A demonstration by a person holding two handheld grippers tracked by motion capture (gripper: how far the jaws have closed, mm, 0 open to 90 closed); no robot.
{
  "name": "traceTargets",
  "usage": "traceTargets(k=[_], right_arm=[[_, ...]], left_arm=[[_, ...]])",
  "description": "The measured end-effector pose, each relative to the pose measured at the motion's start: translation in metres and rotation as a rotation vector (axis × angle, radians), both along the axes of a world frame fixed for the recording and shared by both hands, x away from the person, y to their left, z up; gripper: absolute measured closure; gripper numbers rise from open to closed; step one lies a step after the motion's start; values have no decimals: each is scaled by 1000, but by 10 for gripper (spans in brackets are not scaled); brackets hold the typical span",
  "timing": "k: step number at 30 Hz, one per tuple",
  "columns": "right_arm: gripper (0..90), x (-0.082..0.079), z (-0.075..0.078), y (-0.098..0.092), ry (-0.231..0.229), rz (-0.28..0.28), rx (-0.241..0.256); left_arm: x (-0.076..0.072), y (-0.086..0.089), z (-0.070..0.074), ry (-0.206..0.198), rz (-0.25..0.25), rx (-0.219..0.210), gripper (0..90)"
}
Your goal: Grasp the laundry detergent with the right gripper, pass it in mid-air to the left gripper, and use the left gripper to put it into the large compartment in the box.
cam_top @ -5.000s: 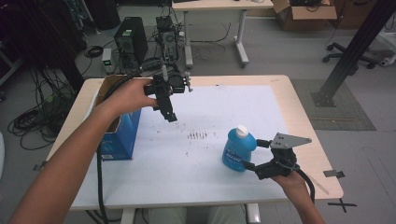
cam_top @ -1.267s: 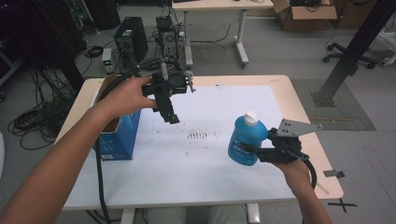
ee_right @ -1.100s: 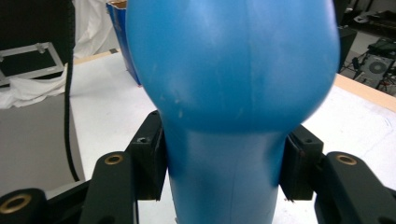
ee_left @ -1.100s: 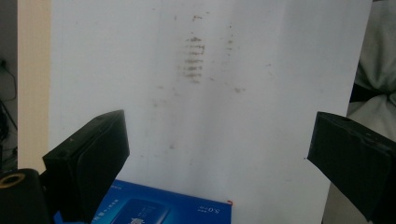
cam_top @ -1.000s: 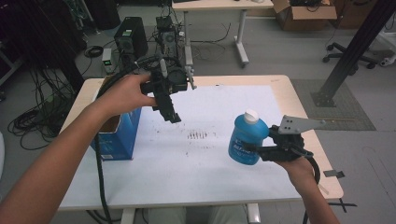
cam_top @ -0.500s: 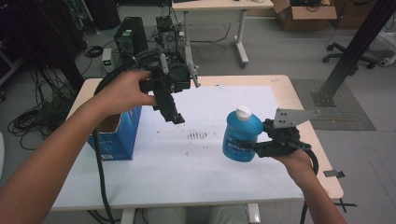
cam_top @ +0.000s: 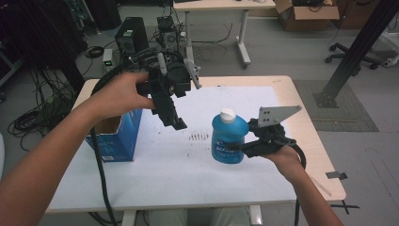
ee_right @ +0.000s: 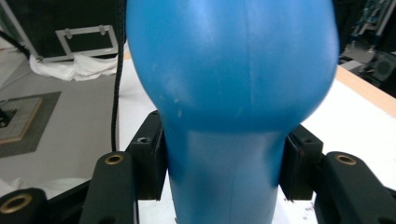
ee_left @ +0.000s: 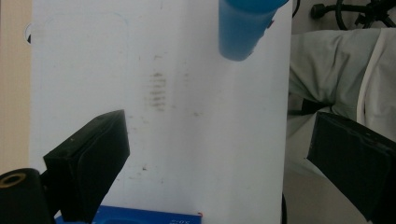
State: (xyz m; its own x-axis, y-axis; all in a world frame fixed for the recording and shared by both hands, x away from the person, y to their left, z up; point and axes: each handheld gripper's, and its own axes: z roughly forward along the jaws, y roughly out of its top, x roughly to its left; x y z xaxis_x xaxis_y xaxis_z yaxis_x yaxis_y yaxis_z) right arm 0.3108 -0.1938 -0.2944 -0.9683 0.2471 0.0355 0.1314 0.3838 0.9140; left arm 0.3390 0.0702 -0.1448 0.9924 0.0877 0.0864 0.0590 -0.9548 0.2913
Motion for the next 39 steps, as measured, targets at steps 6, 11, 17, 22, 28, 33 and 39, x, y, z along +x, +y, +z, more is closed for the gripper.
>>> traceTargets(k=[6,11,17,22,28,33,39], right_arm=[[443,6,-2,17,5,45,-16],[444,10,-4,30,10,71,-29],[445,13,-5,44,6,107,-42],[445,13,-3,55,4,151,-62],[446,15,-1,67,7,208,-73],[446,16,-2,74,13,246,-77],[446,18,-4,81,25,271,-81]], left_arm=[[-7,-6,0,8,-28,7,58],[-14,-13,2,3,-56,18,57],[-18,-18,0,8,-80,26,57],[-21,-21,-4,15,-97,39,57],[-25,-24,-7,13,-108,57,57],[-28,-24,-7,13,-109,59,57],[-30,-23,-9,12,-106,67,57]])
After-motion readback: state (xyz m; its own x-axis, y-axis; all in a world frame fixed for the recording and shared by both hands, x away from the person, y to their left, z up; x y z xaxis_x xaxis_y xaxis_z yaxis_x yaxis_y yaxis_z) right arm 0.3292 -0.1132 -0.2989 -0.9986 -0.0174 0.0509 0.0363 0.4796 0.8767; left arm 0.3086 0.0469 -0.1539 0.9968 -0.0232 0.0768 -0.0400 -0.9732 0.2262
